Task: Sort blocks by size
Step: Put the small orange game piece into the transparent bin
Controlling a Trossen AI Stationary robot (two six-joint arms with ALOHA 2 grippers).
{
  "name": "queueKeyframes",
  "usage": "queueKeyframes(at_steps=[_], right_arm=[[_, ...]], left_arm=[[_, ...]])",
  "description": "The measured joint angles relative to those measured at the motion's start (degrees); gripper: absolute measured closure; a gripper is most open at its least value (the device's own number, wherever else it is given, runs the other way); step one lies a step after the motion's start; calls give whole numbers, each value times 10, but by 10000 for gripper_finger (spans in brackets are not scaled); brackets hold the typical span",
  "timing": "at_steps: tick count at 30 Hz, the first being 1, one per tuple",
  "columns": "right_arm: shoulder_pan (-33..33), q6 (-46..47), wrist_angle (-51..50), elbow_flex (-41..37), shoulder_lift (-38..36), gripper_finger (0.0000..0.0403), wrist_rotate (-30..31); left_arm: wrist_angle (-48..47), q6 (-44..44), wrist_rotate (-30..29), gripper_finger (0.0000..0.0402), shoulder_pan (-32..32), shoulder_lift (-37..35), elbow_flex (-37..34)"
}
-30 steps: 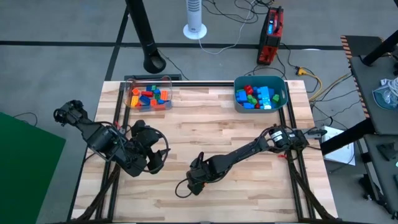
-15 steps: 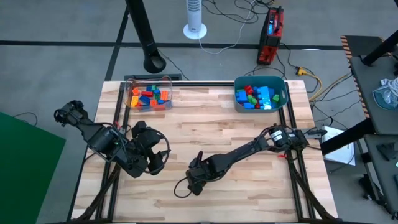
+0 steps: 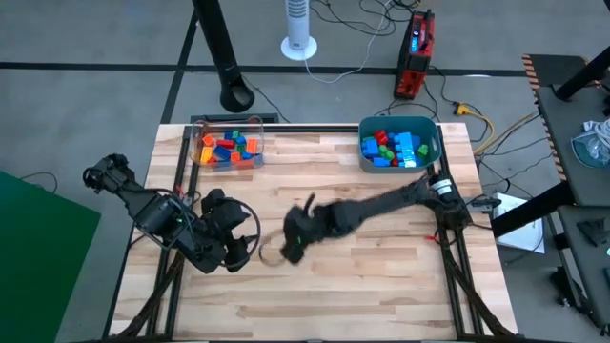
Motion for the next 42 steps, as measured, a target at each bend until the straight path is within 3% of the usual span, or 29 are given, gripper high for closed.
queueKeyframes(at_steps=[9, 18, 24, 31, 42], right_arm=[[-126, -123, 134, 0, -16, 320, -4], [-225, -237, 234, 0, -14, 320, -74], [-252, -293, 235, 0, -14, 320, -124], [-270, -331, 260, 0, -14, 320, -125], [-269, -317, 282, 0, -14, 320, -125]], left_arm=[[1, -19, 2, 139, -12, 0, 0], [3, -57, -13, 139, -12, 0, 0], [3, -99, -15, 139, -12, 0, 0], [3, -138, -36, 139, -12, 0, 0], [4, -155, -38, 139, -12, 0, 0]])
